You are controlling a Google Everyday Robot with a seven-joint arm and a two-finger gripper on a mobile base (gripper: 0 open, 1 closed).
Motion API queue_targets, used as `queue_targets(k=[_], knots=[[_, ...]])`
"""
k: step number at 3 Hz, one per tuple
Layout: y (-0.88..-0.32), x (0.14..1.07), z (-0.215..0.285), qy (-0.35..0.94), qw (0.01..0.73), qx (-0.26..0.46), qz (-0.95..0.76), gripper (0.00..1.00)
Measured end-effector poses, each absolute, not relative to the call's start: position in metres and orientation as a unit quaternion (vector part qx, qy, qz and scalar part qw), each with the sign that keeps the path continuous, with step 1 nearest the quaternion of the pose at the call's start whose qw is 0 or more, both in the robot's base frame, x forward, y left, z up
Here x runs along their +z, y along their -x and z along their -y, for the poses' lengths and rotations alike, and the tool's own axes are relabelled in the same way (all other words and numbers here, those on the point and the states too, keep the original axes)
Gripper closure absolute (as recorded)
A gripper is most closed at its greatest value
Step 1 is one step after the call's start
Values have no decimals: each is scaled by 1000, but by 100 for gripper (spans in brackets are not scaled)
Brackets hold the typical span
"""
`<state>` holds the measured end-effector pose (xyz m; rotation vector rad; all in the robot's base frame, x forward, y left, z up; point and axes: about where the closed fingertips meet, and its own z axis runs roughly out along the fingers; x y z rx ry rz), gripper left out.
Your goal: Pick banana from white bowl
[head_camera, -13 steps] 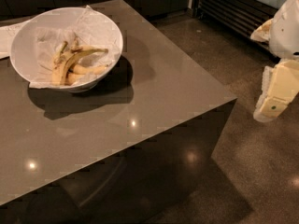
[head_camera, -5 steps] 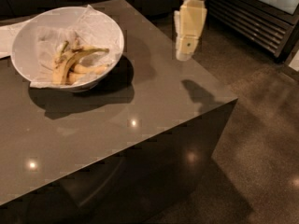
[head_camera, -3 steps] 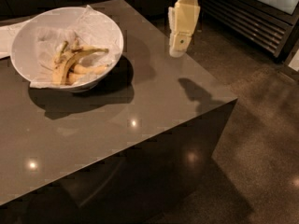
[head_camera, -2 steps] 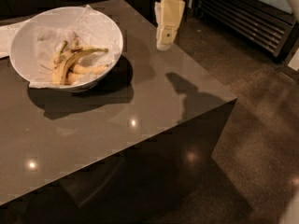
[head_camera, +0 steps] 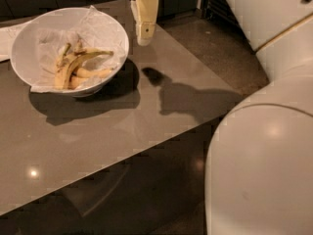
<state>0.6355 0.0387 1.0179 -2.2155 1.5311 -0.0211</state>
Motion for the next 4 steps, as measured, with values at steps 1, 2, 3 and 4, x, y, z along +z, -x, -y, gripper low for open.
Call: queue_targets(k=[1,2,3,4], knots=[[-642,1020,-46,800,236,-11,-552,0],[-650,1024,-69,817,242,-22,-523,0],[-659,1026,-108,845,237,-27,-478,0],[-669,1023,-150,867,237,-30,-436,0]])
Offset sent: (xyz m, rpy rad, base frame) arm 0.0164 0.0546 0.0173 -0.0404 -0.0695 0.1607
